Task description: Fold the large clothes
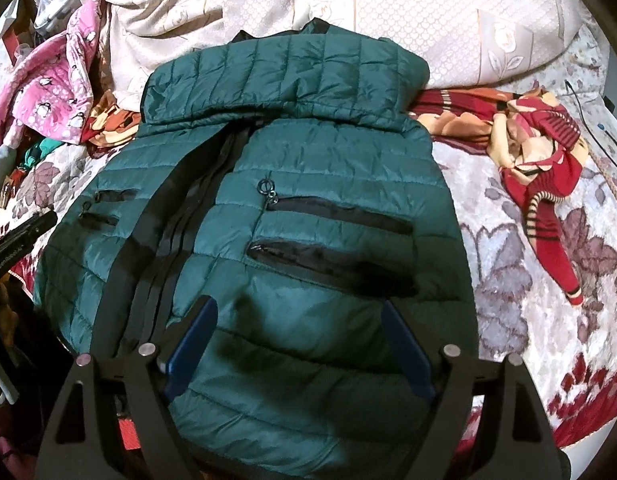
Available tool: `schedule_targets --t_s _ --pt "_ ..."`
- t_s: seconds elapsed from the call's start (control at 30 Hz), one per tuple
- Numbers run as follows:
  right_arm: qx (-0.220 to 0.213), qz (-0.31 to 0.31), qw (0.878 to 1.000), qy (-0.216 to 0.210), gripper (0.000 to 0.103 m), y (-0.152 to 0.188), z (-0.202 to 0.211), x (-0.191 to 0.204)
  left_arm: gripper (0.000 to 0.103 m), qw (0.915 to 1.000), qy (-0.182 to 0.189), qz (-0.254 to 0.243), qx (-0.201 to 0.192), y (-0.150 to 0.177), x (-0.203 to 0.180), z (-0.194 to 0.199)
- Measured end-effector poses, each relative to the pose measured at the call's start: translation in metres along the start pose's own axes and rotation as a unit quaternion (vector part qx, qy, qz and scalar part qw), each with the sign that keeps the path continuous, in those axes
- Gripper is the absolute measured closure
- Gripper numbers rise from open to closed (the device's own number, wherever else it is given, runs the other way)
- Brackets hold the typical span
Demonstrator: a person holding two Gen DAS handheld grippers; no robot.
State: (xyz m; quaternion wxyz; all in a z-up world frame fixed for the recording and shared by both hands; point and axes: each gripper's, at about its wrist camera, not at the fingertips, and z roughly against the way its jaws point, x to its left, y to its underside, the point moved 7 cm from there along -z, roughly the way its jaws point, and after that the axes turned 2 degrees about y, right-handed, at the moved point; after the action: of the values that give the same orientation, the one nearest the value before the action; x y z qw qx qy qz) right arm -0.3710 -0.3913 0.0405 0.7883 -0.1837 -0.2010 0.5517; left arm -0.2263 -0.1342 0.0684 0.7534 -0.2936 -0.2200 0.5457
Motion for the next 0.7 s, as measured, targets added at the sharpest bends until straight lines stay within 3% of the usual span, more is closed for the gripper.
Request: schedule_targets --t_s 0.7 --pt "0.003 0.014 1.000 0.012 0.016 0.010 0.006 -0.007 0.072 0.9999 0.001 0.001 0.016 0.012 0.004 -0.004"
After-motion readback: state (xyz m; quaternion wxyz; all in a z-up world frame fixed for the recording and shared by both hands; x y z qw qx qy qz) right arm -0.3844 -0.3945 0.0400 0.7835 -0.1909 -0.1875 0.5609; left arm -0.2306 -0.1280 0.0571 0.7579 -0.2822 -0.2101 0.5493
